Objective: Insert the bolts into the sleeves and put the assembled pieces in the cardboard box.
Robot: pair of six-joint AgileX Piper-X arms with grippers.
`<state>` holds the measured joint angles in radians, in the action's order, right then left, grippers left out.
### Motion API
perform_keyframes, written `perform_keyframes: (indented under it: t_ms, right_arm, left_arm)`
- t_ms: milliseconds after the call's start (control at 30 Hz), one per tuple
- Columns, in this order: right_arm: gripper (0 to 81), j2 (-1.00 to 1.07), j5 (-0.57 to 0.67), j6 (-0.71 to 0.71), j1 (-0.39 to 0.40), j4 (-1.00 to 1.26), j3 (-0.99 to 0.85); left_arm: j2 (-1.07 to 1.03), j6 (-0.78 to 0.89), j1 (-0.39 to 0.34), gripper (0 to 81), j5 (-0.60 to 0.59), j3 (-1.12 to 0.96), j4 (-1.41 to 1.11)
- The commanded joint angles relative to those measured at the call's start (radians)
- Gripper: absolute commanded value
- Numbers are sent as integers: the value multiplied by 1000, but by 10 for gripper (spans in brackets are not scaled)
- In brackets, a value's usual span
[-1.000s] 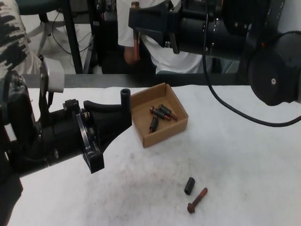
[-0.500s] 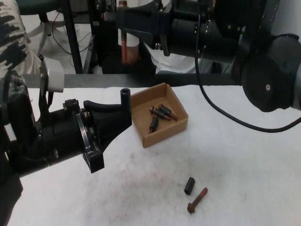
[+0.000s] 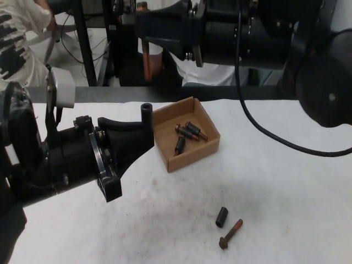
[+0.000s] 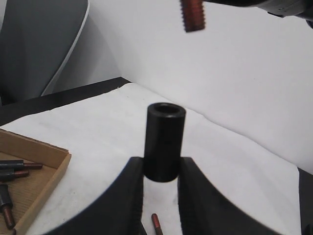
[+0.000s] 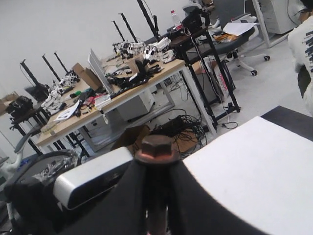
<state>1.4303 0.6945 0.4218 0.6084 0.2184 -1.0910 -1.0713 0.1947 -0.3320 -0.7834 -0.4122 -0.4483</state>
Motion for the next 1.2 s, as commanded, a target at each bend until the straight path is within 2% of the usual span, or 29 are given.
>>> perform_keyframes:
  t_ms: [0,400,1167]
  right_arm:
    - [8,-21,8,-25,-1,-21,-10]
    - [8,-22,-8,-52,1,-20,-4]
    - [8,22,-52,-86,48,-20,-4]
  left_arm:
    - [2,1,1,2,4,-6,-18]
    - [2,61,1,2,4,-6,-104]
    - [2,60,1,2,4,-6,-91]
